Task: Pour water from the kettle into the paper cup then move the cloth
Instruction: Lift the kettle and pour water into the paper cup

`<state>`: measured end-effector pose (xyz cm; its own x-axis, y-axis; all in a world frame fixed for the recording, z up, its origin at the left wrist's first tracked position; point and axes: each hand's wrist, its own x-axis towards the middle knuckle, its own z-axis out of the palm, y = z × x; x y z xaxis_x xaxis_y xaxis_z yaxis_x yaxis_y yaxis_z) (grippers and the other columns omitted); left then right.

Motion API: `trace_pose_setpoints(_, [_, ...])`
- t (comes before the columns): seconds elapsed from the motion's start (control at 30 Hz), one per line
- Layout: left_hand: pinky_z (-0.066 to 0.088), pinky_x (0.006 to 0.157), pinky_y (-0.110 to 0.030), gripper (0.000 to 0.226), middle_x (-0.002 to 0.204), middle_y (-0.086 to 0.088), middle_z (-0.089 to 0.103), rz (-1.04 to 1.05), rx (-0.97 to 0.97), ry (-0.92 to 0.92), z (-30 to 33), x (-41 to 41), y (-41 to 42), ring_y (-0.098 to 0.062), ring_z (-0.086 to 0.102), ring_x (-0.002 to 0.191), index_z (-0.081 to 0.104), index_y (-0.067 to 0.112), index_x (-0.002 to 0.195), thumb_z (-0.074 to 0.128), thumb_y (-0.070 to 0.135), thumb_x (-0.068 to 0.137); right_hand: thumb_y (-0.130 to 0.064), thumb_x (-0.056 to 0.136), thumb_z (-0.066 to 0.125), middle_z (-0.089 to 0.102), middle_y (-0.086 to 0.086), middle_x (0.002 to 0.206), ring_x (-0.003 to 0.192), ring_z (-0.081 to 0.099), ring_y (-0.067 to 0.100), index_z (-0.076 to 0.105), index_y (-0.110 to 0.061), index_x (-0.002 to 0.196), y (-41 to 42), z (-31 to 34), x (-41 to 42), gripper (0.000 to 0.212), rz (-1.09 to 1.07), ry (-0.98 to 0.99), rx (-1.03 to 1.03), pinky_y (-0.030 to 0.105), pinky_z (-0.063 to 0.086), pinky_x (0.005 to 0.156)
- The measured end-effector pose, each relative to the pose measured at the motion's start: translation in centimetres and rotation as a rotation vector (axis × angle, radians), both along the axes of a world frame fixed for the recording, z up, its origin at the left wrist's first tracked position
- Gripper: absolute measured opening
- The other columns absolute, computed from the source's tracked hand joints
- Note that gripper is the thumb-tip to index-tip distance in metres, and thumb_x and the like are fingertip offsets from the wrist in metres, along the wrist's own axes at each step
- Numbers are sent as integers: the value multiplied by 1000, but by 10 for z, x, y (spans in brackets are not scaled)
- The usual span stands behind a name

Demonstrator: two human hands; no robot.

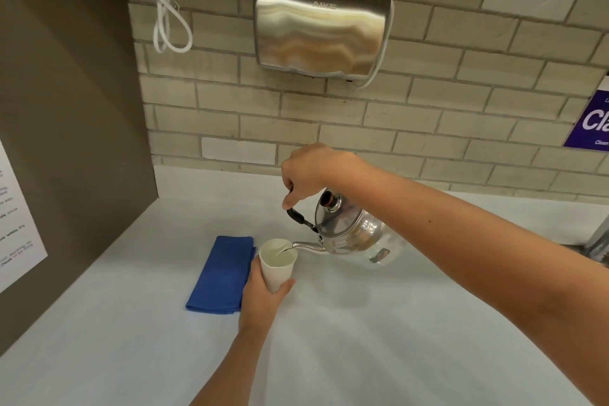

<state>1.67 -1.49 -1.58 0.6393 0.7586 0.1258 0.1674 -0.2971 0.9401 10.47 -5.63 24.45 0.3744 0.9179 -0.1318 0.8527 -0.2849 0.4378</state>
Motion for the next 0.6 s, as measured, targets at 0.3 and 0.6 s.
trace_pose_setpoints(0.3, [44, 103, -48, 85, 131, -9, 53, -16, -2, -12, 0, 0, 0, -27, 50, 121, 32, 13, 136, 80, 27, 68, -63, 79, 57, 59, -2, 71, 68, 52, 18, 68, -16, 80, -48, -2, 51, 48, -138, 304, 216, 28, 36, 56])
trace_pose_setpoints(0.6, [41, 106, -47, 86, 134, -5, 51, -25, -28, -33, -1, 0, 1, -22, 48, 123, 32, 14, 138, 80, 22, 68, -59, 77, 62, 46, -2, 52, 51, 41, 14, 65, -23, 60, -56, -24, 118, 40, -231, 558, 696, 29, 33, 57])
